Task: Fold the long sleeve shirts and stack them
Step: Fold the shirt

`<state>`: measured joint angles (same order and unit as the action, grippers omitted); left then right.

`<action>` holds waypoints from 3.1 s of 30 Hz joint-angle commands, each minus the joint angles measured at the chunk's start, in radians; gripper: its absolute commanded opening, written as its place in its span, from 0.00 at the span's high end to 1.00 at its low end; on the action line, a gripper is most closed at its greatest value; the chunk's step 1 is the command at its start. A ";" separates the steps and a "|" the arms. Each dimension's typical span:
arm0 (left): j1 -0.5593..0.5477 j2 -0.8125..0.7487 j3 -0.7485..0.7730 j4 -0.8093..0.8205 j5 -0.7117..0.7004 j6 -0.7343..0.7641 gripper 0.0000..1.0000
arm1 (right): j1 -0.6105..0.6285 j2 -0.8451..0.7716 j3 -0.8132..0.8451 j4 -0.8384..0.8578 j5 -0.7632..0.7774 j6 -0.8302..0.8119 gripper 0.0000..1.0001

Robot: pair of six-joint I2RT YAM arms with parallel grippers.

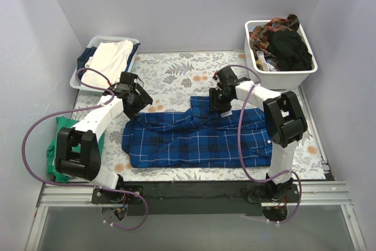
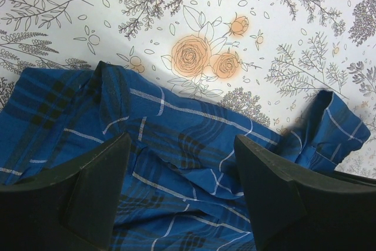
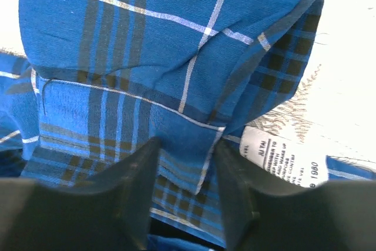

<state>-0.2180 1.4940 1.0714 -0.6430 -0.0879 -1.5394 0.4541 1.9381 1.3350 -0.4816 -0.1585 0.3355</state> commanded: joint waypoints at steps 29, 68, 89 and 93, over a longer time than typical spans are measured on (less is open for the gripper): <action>-0.001 0.147 0.022 0.065 0.218 0.142 0.45 | 0.037 -0.332 0.452 0.055 -0.216 -0.104 0.99; 0.002 0.449 0.162 -0.014 0.051 0.142 0.62 | 0.047 -1.355 -0.347 -0.315 0.071 0.023 0.99; 0.042 0.476 0.291 -0.010 0.086 0.162 0.59 | 0.046 -1.261 -0.049 -0.463 -0.294 -0.089 0.99; 0.042 0.491 0.340 -0.017 0.086 0.174 0.56 | 0.047 -1.340 -0.137 -0.535 -0.305 -0.069 0.99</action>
<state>-0.1894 1.9610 1.3651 -0.6949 0.0601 -1.3987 0.4995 0.6674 1.2423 -0.9295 -0.4450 0.2615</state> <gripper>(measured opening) 0.425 0.034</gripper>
